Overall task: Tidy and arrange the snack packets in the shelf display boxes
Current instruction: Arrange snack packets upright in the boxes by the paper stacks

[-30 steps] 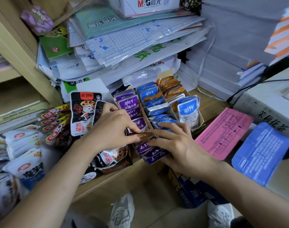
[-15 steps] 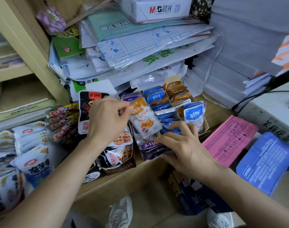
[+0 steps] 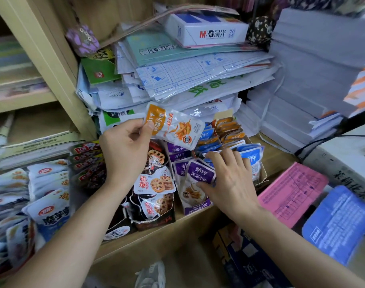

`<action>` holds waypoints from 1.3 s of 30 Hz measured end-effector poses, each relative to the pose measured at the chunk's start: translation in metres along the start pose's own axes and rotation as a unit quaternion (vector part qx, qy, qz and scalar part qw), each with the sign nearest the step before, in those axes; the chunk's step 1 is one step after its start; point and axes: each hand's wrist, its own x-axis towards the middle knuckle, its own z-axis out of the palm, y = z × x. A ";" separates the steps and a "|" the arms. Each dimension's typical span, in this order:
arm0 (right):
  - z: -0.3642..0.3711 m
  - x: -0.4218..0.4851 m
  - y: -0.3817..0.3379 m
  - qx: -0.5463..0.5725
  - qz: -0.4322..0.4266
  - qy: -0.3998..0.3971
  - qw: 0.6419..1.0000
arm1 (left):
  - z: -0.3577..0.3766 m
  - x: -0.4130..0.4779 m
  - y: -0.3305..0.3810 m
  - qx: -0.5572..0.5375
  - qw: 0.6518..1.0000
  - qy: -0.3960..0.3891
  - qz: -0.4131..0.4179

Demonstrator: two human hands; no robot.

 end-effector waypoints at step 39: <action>-0.068 0.002 0.139 0.203 0.045 -0.144 0.968 | 0.077 -0.028 0.037 -0.106 0.984 -0.043 -0.136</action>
